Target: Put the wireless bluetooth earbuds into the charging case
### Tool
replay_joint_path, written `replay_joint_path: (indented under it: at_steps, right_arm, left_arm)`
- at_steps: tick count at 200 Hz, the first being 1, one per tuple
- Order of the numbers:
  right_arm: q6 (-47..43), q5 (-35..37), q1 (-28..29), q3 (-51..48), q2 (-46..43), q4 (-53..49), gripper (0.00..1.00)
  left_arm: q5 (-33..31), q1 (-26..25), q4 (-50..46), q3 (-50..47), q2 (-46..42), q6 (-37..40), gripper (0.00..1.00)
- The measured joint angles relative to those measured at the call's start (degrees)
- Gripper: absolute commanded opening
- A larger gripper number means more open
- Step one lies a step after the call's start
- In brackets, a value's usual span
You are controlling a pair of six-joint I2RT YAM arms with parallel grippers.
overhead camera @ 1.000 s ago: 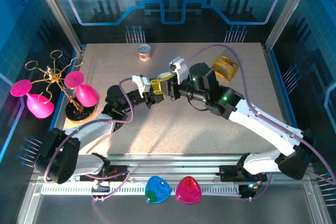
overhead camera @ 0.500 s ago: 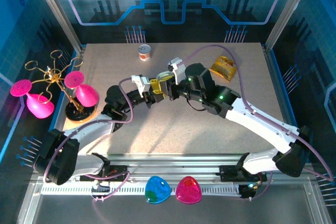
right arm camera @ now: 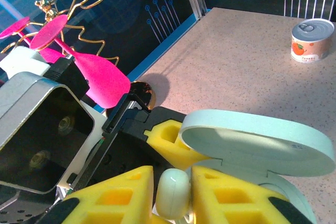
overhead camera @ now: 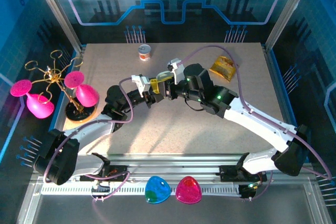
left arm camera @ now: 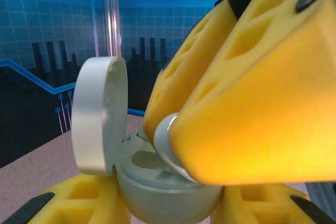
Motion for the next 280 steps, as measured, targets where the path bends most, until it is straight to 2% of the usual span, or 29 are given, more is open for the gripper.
replay_joint_path:
  at_steps: [127,166,226,280]
  right_arm:
    - [-0.1,0.4,-0.5,-0.1,-1.1,-0.7,0.39]
    - [-1.5,0.7,-0.5,-1.4,-4.0,-0.2,0.46]
    - [-3.1,3.8,-1.2,-2.5,-8.1,0.2,0.49]
    - [-2.9,5.1,-5.0,3.3,-4.3,-7.1,0.49]
  left_arm:
    - [-0.6,-0.2,-0.4,0.0,-0.2,0.0,0.31]
    - [-0.6,-0.2,-0.4,0.0,-0.3,0.0,0.31]
    - [0.3,-0.2,-0.4,-0.1,-0.3,2.1,0.32]
    - [2.1,-0.2,-0.7,-1.6,-0.3,6.3,0.32]
